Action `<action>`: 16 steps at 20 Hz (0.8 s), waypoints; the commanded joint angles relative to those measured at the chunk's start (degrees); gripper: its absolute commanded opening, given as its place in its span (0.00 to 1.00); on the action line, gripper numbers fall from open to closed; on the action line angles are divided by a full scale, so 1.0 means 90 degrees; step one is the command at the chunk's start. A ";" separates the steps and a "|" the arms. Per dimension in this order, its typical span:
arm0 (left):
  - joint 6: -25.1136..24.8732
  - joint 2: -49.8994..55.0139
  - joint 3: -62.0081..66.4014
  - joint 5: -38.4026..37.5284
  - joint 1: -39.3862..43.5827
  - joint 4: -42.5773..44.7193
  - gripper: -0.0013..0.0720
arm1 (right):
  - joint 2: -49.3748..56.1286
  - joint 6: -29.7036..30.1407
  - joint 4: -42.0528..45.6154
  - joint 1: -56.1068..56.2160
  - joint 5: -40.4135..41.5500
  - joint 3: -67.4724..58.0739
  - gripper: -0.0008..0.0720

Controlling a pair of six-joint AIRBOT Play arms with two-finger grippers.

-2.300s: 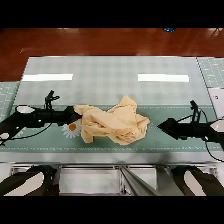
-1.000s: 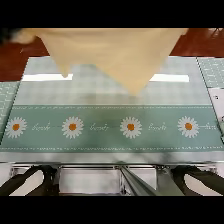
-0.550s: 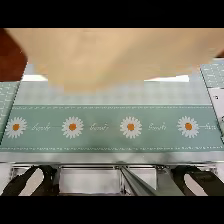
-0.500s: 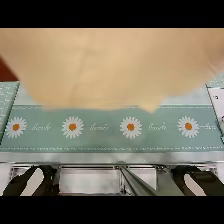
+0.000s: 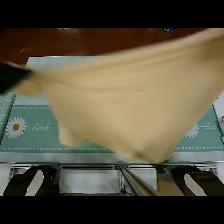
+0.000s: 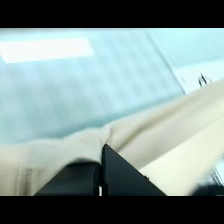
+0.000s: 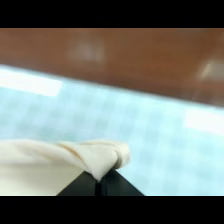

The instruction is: Fold the shirts.

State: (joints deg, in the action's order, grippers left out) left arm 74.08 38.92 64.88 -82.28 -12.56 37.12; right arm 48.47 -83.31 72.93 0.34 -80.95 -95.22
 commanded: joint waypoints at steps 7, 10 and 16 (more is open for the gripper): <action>-0.0449 0.2467 -0.3179 0.4806 0.1078 -0.0202 0.04 | 0.3636 0.0308 -0.0855 0.0000 0.1955 0.1120 0.05; -0.0680 0.4002 -0.1887 0.4745 0.1083 -0.0503 0.04 | 0.4670 -0.0017 -0.0896 -0.0002 0.2273 0.0719 0.05; -0.0665 0.5935 0.0585 0.3820 0.1076 -0.0508 0.27 | 0.5661 -0.0678 -0.1535 -0.0442 0.2259 -0.0272 0.35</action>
State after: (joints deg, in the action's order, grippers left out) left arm 68.51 84.68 61.06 -42.96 -2.90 32.97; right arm 95.72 -86.83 63.44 -1.50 -61.47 -94.63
